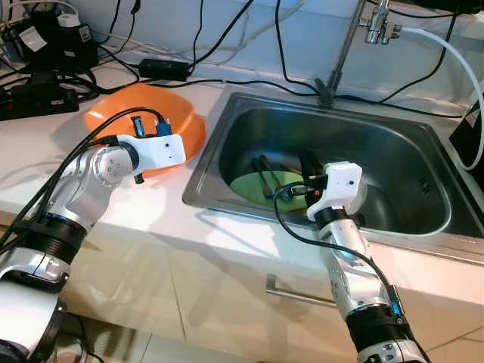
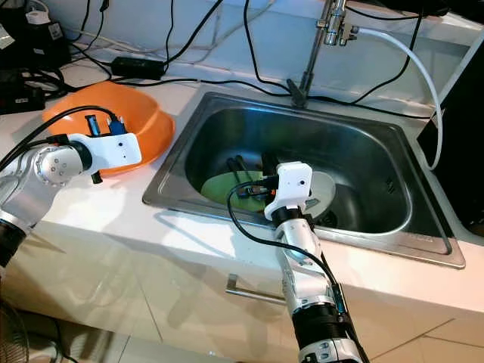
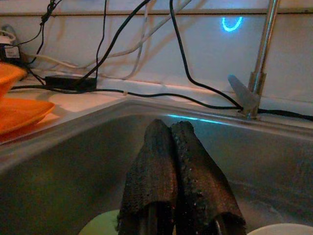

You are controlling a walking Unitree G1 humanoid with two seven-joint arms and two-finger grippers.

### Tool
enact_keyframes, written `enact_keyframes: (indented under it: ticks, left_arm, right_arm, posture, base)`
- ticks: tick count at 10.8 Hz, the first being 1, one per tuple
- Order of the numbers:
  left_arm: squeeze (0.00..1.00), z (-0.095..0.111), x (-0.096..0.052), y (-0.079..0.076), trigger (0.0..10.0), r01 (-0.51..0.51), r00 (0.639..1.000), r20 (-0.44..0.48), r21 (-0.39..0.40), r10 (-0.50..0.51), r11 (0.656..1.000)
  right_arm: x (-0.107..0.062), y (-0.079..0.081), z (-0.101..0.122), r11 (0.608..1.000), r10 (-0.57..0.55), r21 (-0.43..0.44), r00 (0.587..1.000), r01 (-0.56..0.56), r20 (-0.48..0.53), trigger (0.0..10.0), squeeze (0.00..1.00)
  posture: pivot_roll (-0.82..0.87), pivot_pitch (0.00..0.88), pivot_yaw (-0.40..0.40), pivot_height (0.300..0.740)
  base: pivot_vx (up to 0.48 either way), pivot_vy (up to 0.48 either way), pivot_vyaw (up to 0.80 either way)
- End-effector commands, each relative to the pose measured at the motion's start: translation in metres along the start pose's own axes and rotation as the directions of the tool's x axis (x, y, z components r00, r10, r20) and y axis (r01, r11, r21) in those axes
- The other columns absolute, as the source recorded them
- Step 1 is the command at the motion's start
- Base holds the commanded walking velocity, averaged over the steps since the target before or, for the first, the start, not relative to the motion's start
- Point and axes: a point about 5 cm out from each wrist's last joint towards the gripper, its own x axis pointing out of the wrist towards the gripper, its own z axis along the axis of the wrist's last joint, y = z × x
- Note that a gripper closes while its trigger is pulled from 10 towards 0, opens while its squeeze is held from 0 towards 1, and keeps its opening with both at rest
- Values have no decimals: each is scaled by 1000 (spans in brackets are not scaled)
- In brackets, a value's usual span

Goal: Kitchen organization

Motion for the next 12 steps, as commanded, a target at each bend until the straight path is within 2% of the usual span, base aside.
enact_keyframes:
  ticks: [1, 3, 5, 6, 7, 8, 9, 10, 11, 12]
  left_arm:
    - [0, 4, 2, 2, 0, -11, 1000, 2, 30, 11, 999]
    - [0, 5, 1, 7, 0, -63, 998, -3, 55, 63, 997]
    - [0, 11, -3, 20, 0, -161, 987, 21, 100, 160, 982]
    - [0, 24, -9, 42, 0, -341, 940, 74, 163, 333, 926]
    - [0, 44, -13, 50, 8157, -451, 888, 176, 163, 424, 878]
    - [0, 58, -13, 46, 10000, -466, 871, 238, 126, 429, 876]
    - [0, 72, -10, 36, 10000, -463, 861, 284, 97, 422, 881]
    - [0, 78, -7, 28, 10000, -454, 859, 305, 86, 411, 887]
    - [0, 89, -4, 14, 10000, -433, 858, 336, 65, 389, 899]
    - [0, 93, -4, 9, 10000, -421, 858, 347, 52, 379, 906]
  right_arm:
    - [3, -1, 3, 1000, -1, -12, 1000, 1, 4, 10000, 0]
    - [4, -1, 3, 1000, -1, -10, 1000, 1, 3, 10000, 0]
    - [4, 1, 3, 1000, 2, -10, 1000, -2, 2, 10000, 0]
    - [6, 1, 4, 1000, 1, -11, 1000, -1, 6, 10000, 0]
    - [10, 0, 10, 1000, 1, 1, 1000, -1, 21, 10000, 0]
    - [15, -1, 16, 1000, -5, 16, 999, 5, 40, 10000, 0]
    - [22, -2, 24, 1000, -2, 26, 999, 1, 53, 10000, 0]
    - [26, -2, 32, 999, 5, 40, 997, -8, 71, 10000, 1000]
    - [36, 1, 51, 993, 36, 106, 994, -48, 108, 10000, 1000]
    - [41, 3, 61, 986, 41, 154, 991, -60, 125, 10000, 1000]
  posture:
    - [236, 18, -54, 740]
    - [239, 8, -54, 740]
    - [242, 0, -54, 740]
    - [243, 0, -54, 740]
    - [243, 0, -54, 740]
    - [239, 0, -52, 740]
    - [234, 0, -50, 740]
    - [231, 1, -50, 740]
    - [227, 8, -51, 740]
    - [226, 11, -51, 740]
  base:
    - [0, 0, 0]
    - [0, 0, 0]
    - [0, 0, 0]
    - [0, 0, 0]
    - [0, 0, 0]
    - [0, 0, 0]
    - [0, 0, 0]
    - [0, 0, 0]
    - [0, 0, 0]
    - [0, 0, 0]
